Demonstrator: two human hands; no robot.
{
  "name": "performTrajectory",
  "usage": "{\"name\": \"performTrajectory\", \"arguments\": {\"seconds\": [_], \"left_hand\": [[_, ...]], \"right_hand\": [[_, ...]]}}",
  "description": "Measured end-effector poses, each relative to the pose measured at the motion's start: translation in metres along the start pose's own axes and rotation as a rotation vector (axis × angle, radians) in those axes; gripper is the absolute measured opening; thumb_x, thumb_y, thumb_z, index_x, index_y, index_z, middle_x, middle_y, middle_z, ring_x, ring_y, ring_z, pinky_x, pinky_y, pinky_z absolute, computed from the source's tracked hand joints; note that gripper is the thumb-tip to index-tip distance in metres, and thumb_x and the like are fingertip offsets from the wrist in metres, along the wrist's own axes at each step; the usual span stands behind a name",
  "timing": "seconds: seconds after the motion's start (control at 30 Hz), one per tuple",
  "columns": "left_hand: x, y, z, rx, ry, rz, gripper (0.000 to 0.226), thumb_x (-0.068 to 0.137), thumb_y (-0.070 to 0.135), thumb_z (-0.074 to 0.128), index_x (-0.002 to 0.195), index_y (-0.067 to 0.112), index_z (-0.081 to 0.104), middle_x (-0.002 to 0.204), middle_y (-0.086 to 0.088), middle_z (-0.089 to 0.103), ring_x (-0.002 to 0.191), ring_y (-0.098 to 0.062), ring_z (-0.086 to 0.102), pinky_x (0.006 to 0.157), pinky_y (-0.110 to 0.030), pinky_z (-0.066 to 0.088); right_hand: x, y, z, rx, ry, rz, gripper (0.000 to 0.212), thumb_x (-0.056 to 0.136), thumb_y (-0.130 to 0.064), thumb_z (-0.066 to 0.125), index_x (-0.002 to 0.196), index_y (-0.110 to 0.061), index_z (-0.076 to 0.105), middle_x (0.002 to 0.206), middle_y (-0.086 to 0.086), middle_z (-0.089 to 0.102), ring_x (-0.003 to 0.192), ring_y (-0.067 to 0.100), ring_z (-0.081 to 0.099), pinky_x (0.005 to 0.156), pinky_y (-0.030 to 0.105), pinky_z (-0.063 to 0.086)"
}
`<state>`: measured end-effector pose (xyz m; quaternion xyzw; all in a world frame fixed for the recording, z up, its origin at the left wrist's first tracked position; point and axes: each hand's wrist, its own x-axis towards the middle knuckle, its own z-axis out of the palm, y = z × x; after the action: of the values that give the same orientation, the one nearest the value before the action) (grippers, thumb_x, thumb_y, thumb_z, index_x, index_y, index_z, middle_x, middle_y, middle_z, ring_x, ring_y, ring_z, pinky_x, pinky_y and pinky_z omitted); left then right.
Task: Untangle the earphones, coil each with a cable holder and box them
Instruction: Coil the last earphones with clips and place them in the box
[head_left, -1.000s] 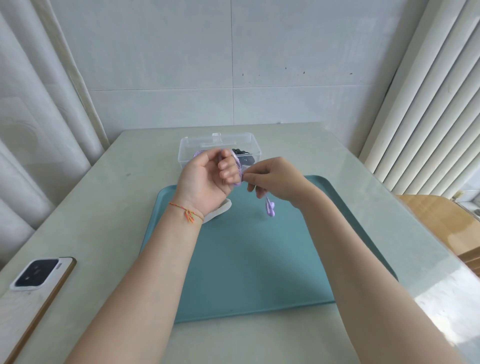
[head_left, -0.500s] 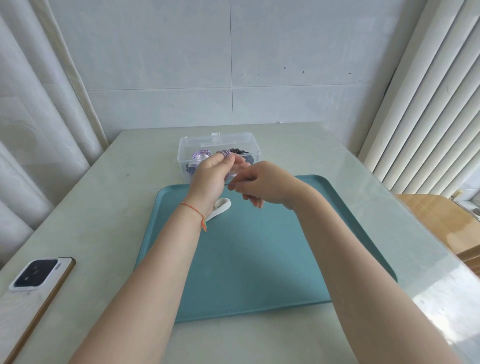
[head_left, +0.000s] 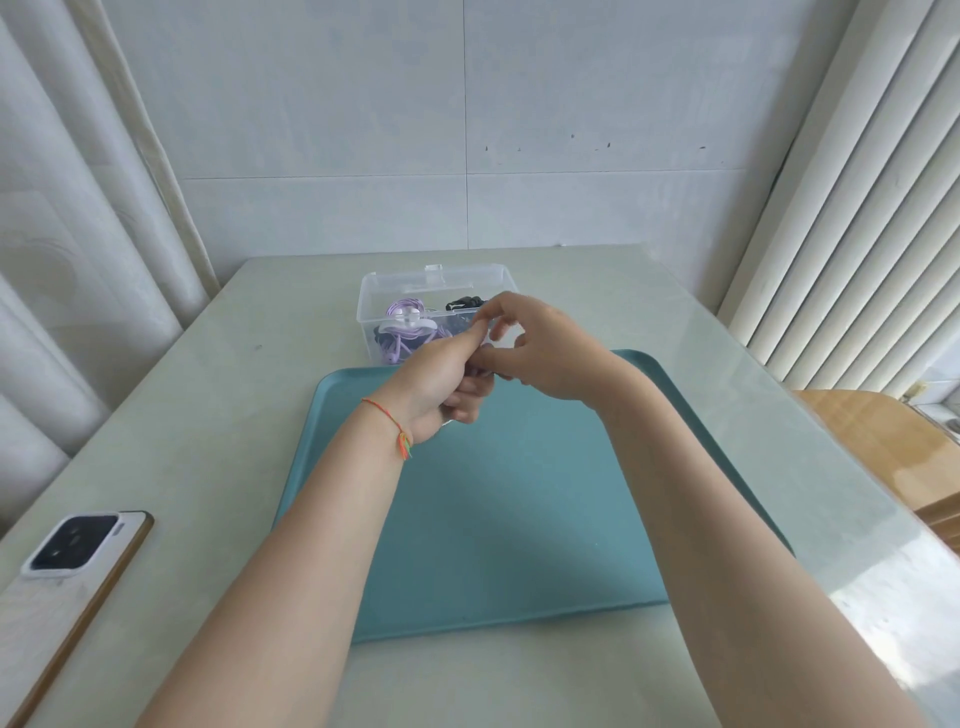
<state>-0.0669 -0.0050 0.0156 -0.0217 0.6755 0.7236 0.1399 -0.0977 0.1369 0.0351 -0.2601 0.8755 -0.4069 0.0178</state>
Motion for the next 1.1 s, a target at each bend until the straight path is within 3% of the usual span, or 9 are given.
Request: {"name": "performTrajectory", "arguments": {"seconds": [0.13,0.23,0.33,0.43,0.57,0.67,0.87,1.03,1.1], "left_hand": [[-0.004,0.004,0.002,-0.193,-0.131,-0.033,0.059,0.100,0.051,0.032,0.057,0.027,0.065,0.046,0.005,0.025,0.043,-0.012,0.006,0.048,-0.026,0.005],[-0.002,0.003,0.001,-0.246,-0.139,-0.041,0.046,0.100,0.045,0.032,0.070,0.023,0.059,0.046,0.001,0.033,0.035,-0.010,0.017,0.042,-0.019,0.008],[0.003,0.002,0.000,-0.179,-0.104,-0.037,0.034,0.099,0.037,0.029,0.076,0.021,0.049,0.049,-0.005,0.042,0.037,-0.012,0.025,0.040,-0.015,0.010],[0.006,-0.001,0.000,-0.123,-0.005,-0.047,0.041,0.099,0.036,0.022,0.072,0.019,0.048,0.047,-0.006,0.040,0.036,-0.013,0.023,0.040,-0.013,0.009],[0.005,-0.003,0.002,-0.005,0.244,-0.052,0.048,0.095,0.034,0.030,0.052,0.022,0.048,0.047,0.002,0.023,0.040,-0.013,0.011,0.045,-0.015,0.010],[0.003,-0.001,0.003,0.030,0.320,-0.029,0.055,0.091,0.029,0.036,0.037,0.021,0.045,0.048,0.005,0.021,0.042,-0.015,0.011,0.047,-0.019,0.010],[0.001,0.004,0.004,-0.014,0.330,0.008,0.058,0.092,0.028,0.036,0.037,0.021,0.049,0.044,0.007,0.027,0.039,-0.013,0.017,0.047,-0.022,0.015],[0.001,0.004,0.001,-0.100,0.326,0.001,0.042,0.086,0.017,0.039,0.044,0.023,0.041,0.044,0.007,0.032,0.039,-0.013,0.017,0.046,-0.021,0.014],[0.001,0.003,0.000,-0.103,0.290,0.008,0.048,0.092,0.023,0.038,0.044,0.023,0.040,0.044,0.006,0.032,0.039,-0.013,0.015,0.044,-0.019,0.014]], "right_hand": [[0.002,0.000,0.004,0.095,0.004,-0.032,0.022,0.089,-0.032,0.064,0.110,-0.026,0.059,0.098,-0.009,0.063,0.051,-0.007,0.051,0.045,0.009,0.036],[0.003,0.001,0.005,0.079,0.025,-0.013,0.024,0.087,-0.036,0.067,0.107,-0.025,0.061,0.091,-0.004,0.064,0.049,-0.006,0.050,0.044,0.008,0.035],[0.002,0.001,0.006,0.003,0.018,0.010,0.023,0.086,-0.040,0.067,0.099,-0.021,0.063,0.083,-0.004,0.061,0.046,-0.003,0.047,0.045,0.011,0.037],[0.001,-0.001,0.008,-0.100,0.026,-0.005,0.025,0.087,-0.041,0.065,0.089,-0.016,0.065,0.073,-0.006,0.056,0.055,0.004,0.046,0.048,0.016,0.035],[-0.001,-0.008,0.019,-0.197,0.024,-0.045,0.021,0.091,-0.035,0.057,0.091,-0.014,0.058,0.069,-0.007,0.052,0.058,0.013,0.045,0.052,0.027,0.036],[-0.001,-0.010,0.029,-0.263,0.062,-0.093,0.015,0.093,-0.030,0.052,0.097,-0.017,0.057,0.064,-0.012,0.047,0.054,0.009,0.043,0.049,0.027,0.032],[0.001,-0.012,0.028,-0.265,0.150,-0.156,0.017,0.092,-0.025,0.054,0.097,-0.014,0.065,0.061,-0.010,0.045,0.057,0.010,0.043,0.054,0.031,0.036],[0.000,-0.016,0.035,-0.425,0.226,-0.235,0.016,0.090,-0.024,0.052,0.091,-0.009,0.059,0.082,0.003,0.058,0.073,0.026,0.053,0.057,0.035,0.043],[-0.001,-0.016,0.038,-0.379,0.226,-0.222,0.015,0.090,-0.023,0.051,0.092,-0.009,0.055,0.077,0.000,0.056,0.069,0.025,0.049,0.054,0.033,0.040]]}}
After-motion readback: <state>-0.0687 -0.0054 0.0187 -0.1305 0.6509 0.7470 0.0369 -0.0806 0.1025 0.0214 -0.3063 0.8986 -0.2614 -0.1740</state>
